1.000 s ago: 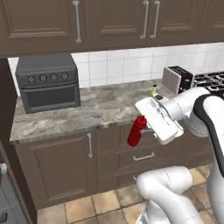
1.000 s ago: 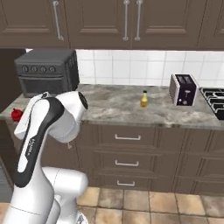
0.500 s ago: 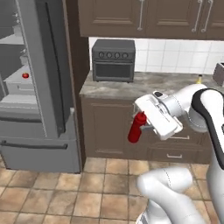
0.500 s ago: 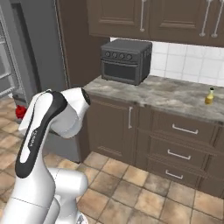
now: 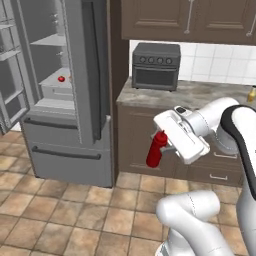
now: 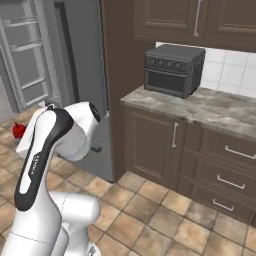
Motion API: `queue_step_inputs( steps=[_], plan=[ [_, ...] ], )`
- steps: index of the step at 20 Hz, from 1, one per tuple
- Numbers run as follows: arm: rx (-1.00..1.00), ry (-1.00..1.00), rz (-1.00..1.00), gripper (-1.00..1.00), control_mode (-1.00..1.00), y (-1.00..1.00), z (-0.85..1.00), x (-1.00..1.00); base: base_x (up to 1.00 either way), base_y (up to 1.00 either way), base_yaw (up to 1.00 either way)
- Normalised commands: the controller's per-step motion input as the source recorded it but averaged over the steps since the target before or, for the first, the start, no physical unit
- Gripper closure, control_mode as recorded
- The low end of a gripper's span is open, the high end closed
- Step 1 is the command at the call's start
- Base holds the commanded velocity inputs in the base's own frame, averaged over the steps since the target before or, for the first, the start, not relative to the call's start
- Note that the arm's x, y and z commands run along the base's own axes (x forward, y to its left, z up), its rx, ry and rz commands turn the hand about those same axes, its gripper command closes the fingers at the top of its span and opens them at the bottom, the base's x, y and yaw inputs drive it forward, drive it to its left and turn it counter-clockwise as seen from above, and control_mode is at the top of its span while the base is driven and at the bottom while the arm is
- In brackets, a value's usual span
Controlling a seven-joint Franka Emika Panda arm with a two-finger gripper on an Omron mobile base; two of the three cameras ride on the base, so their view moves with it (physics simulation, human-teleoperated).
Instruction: Place the mustard and ketchup from the counter to the top shelf of the fridge. If the existing items in the fridge are on the top shelf, move them to other shelves.
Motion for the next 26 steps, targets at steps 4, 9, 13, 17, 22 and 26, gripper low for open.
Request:
queue_step_inputs(
  steps=[4, 9, 13, 17, 22, 26],
  plan=[
    [0.0, 0.0, 0.0, 1.0, 1.0, 0.0, 0.0, 0.0, 0.14, 1.0, -0.09],
    [0.0, 0.0, 0.0, 1.0, 1.0, 0.0, 0.0, 0.0, 0.84, 1.0, -0.1],
    [0.0, 0.0, 0.0, 1.0, 1.0, 0.0, 0.0, 0.0, 0.58, 0.9, 0.04],
    [0.0, 0.0, 0.0, 1.0, 1.0, 0.0, 0.0, 0.0, 0.37, 0.7, 0.09],
    [0.0, 0.0, 0.0, 1.0, 1.0, 0.0, 0.0, 0.0, 0.08, 0.94, -0.13],
    [0.0, 0.0, 0.0, 1.0, 1.0, 0.0, 0.0, 0.0, 0.45, 1.0, -0.33]
  ],
)
